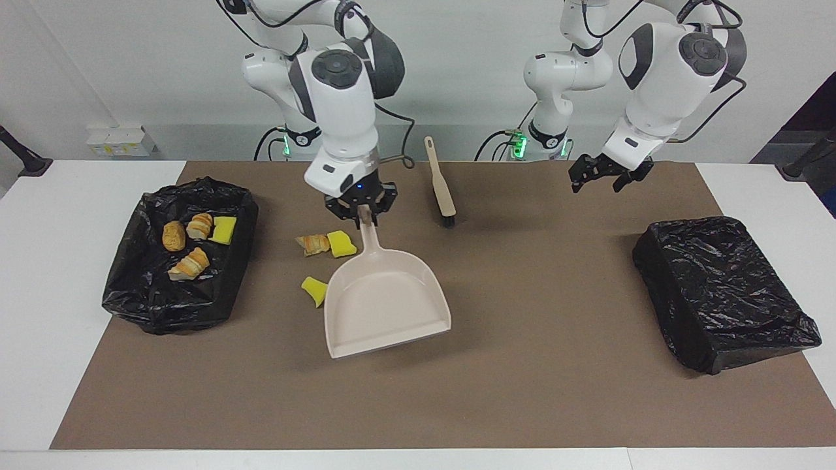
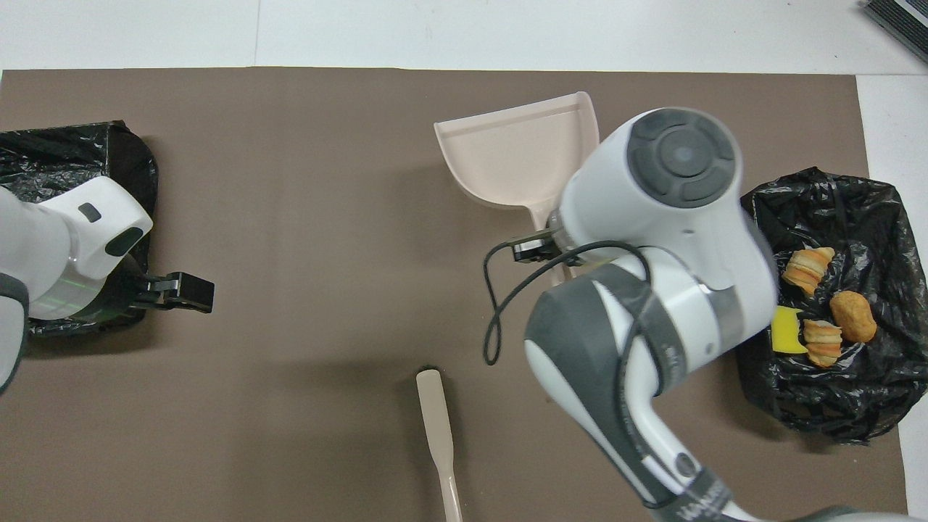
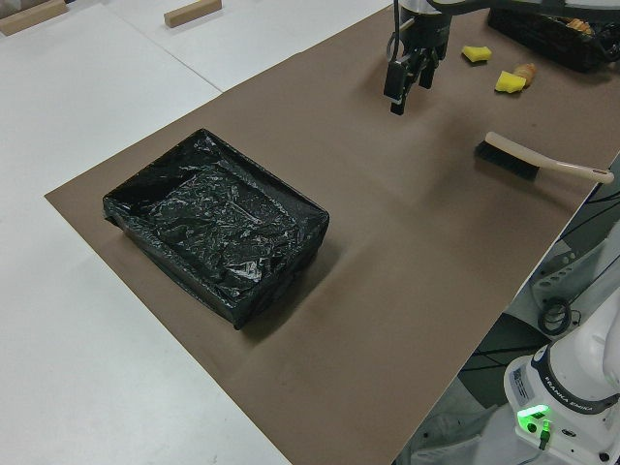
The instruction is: Sweep and dump trash in bin
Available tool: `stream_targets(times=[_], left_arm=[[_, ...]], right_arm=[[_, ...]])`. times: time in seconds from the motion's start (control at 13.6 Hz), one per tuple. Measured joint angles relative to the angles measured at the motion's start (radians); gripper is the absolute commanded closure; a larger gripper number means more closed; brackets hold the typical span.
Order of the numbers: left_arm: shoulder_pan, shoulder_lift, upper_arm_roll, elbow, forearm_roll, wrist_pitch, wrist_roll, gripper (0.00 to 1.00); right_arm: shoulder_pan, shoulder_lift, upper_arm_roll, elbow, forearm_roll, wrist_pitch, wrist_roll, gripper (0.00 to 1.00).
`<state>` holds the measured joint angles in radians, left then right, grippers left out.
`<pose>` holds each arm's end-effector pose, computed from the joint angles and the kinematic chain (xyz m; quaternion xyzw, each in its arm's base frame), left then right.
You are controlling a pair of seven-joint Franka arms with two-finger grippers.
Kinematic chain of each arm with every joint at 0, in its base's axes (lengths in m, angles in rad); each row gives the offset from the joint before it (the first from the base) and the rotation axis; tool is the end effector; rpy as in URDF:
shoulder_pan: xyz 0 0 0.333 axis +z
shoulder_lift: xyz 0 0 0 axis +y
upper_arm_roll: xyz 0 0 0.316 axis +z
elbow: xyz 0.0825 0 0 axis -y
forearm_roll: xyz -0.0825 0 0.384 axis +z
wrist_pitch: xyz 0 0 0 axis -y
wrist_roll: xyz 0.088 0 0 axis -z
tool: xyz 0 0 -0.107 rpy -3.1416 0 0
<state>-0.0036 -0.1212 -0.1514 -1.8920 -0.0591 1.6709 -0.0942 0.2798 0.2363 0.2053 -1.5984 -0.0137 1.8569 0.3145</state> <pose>0.5061 -0.0883 0.5453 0.9982 -0.0249 -0.0526 0.0137 0.5684 0.2855 0.4982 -0.9962 -0.0839 -0.0058 0.0212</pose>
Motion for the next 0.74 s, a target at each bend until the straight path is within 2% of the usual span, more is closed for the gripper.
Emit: stream_targets(times=[0.22, 0.44, 0.74], left_arm=[[0.018, 0.007, 0.000, 0.090, 0.023, -0.051, 0.059, 0.00], [0.044, 0.021, 0.000, 0.179, 0.024, -0.099, 0.065, 0.00], [0.063, 0.103, 0.000, 0.305, 0.027, -0.152, 0.071, 0.00]], right_arm=[[0.084, 0.058, -0.001, -0.012, 0.044, 0.089, 0.092, 1.00], [0.125, 0.109, -0.002, -0.046, 0.047, 0.178, 0.179, 1.00], [0.154, 0.179, -0.002, -0.052, 0.047, 0.248, 0.269, 1.00]])
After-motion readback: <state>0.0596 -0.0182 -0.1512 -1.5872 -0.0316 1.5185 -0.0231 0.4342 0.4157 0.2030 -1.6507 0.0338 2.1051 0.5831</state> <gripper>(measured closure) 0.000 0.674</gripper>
